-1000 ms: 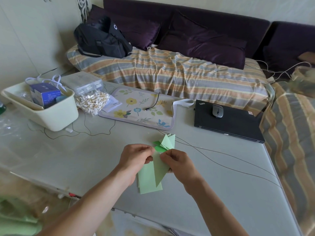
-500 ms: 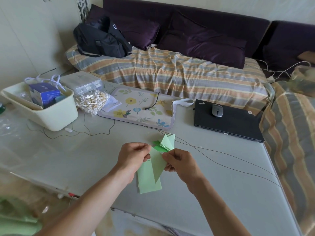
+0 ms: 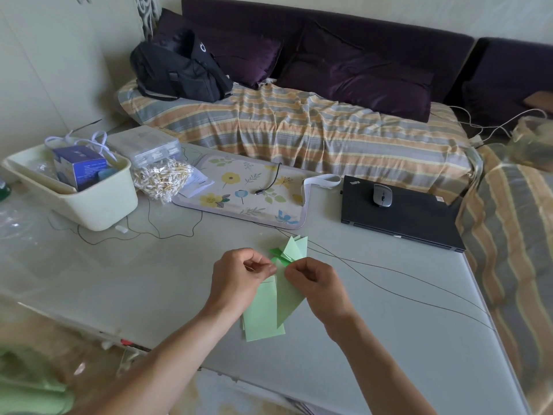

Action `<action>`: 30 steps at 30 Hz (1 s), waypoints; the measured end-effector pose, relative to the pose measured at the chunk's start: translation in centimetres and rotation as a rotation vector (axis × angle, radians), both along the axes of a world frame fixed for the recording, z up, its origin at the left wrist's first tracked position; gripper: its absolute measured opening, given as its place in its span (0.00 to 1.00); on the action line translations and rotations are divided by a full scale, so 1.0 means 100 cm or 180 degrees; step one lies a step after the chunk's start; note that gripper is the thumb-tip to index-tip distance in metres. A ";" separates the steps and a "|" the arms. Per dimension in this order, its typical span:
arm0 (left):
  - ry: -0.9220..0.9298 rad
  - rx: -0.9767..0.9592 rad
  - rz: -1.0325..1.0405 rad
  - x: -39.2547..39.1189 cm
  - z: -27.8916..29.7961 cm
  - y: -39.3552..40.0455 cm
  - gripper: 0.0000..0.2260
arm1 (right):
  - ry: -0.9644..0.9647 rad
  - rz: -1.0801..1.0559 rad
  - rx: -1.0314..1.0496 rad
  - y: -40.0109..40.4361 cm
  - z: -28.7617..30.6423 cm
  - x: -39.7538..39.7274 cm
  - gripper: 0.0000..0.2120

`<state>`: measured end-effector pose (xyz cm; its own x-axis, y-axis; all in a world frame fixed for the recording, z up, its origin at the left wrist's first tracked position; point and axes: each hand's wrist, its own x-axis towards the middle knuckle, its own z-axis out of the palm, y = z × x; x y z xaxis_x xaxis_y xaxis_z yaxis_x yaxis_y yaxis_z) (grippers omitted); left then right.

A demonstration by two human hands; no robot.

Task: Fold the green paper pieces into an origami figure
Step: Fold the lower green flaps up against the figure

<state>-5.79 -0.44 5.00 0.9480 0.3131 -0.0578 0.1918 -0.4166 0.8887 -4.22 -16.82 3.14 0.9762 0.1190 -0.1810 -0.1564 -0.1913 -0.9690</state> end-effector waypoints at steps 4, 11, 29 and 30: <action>0.0095 -0.0161 -0.0116 -0.001 0.002 -0.003 0.02 | -0.0039 0.0024 0.0024 0.001 -0.001 -0.001 0.05; 0.0307 -0.0455 -0.0189 -0.004 0.002 -0.006 0.04 | -0.0076 0.0084 0.0028 0.001 -0.002 -0.002 0.05; 0.0320 -0.0238 -0.0225 -0.003 0.003 -0.007 0.05 | -0.0002 0.0177 -0.0189 0.004 0.000 -0.003 0.06; 0.0315 -0.0304 -0.0198 -0.003 0.004 -0.008 0.05 | -0.0007 0.0186 -0.0189 0.004 0.000 -0.003 0.06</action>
<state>-6.09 -1.21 5.39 0.9535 0.2426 -0.1786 0.2569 -0.3449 0.9028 -4.48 -16.43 3.19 0.9684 0.1649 -0.1873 -0.1411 -0.2571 -0.9560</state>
